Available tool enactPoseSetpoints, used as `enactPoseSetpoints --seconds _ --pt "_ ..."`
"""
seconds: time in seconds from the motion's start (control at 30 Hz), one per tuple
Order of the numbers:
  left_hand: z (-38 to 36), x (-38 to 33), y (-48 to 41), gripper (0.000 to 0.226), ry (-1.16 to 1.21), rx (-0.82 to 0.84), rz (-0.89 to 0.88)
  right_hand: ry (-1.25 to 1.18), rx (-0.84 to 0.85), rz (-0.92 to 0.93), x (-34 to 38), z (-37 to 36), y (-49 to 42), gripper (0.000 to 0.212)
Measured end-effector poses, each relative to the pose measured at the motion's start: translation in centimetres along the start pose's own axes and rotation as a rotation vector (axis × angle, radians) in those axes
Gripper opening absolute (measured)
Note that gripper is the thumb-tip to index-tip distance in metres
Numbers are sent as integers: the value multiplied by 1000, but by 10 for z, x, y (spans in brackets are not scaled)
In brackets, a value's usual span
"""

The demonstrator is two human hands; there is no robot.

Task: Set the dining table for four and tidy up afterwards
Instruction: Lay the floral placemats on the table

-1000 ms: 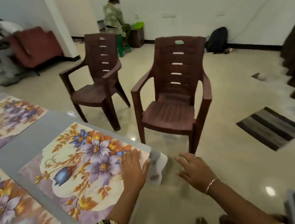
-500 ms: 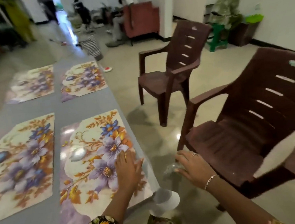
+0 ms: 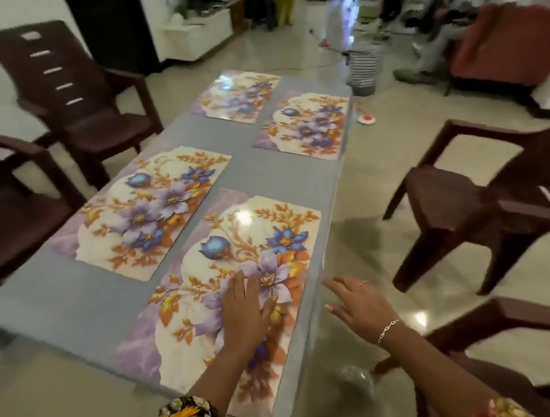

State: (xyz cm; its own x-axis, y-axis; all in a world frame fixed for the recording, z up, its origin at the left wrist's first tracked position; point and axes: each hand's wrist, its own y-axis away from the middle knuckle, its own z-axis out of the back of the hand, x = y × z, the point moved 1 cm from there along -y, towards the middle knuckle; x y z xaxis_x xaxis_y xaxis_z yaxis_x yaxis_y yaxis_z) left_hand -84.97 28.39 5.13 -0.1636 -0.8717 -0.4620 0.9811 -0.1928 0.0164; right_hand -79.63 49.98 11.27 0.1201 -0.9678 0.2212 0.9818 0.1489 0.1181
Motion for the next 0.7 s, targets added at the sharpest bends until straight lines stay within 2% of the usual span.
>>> enactPoseSetpoints --seconds 0.13,0.3,0.53,0.63,0.7 --pt "4 5 7 63 -65 -69 133 -10 38 166 -6 -3 -46 53" --pt "-2 5 19 68 -114 -39 366 -23 165 389 -13 -16 -108 46" --pt "-10 -23 37 112 -99 -129 627 34 256 624 -14 -21 -165 67" --pt "-14 -30 38 115 -142 -93 759 31 256 686 -10 -25 -181 72" --pt "-19 -34 39 121 -148 -83 811 117 291 703 -8 -27 -186 78"
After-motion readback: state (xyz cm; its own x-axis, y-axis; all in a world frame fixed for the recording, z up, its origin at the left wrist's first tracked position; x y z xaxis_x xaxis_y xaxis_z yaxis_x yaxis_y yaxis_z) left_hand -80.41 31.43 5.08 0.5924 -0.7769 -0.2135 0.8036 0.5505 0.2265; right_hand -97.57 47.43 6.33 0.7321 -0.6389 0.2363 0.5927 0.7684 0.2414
